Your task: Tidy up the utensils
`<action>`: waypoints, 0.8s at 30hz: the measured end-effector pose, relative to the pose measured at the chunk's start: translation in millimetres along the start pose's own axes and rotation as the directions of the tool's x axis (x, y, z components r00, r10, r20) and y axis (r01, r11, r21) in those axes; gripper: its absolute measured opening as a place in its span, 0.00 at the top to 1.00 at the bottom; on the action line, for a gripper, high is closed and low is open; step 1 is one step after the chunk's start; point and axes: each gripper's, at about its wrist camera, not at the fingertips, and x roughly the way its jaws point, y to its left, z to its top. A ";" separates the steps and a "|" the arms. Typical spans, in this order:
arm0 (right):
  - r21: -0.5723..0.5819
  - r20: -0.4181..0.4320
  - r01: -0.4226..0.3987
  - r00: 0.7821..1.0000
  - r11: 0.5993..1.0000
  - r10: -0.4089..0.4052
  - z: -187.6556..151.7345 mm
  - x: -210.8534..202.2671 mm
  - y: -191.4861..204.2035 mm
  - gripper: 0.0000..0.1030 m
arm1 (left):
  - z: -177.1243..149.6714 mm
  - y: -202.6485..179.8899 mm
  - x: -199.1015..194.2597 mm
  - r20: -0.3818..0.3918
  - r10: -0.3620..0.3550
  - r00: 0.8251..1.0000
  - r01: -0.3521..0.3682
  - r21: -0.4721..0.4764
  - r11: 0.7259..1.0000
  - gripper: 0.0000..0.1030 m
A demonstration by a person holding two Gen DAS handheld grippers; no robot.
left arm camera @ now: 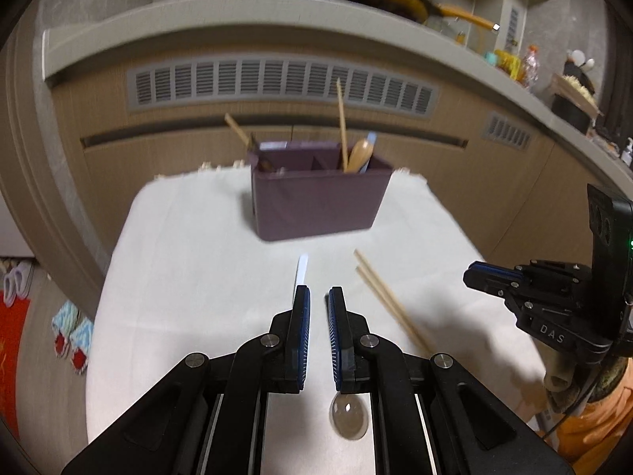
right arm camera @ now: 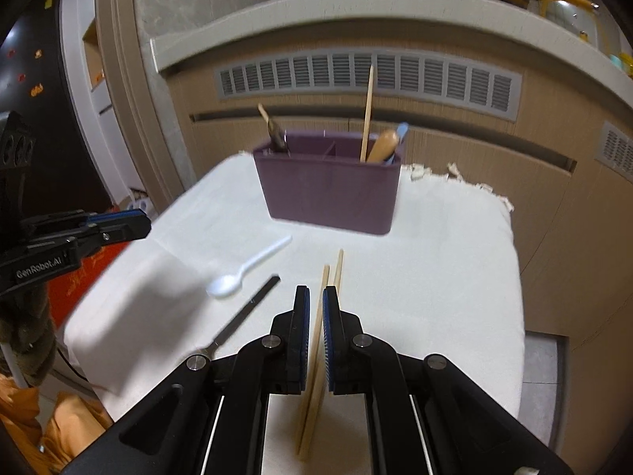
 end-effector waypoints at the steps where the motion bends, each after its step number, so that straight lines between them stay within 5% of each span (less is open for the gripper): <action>1: -0.003 -0.025 0.008 1.000 1.000 -0.008 -2.5 9.9 -1.1 0.93 | -2.6 1.4 3.6 -0.013 0.002 1.000 -0.002 -0.002 1.000 0.89; 13: 0.049 -0.231 0.054 0.972 0.997 -0.041 0.0 112.1 -17.2 0.89 | -22.9 34.8 65.8 -0.147 -0.014 0.989 0.004 -0.072 0.997 0.77; 24: -0.029 -0.237 0.091 0.967 0.995 -0.096 11.5 138.0 -4.5 0.89 | -21.8 43.9 88.7 -0.188 -0.030 0.982 0.011 -0.101 0.995 0.71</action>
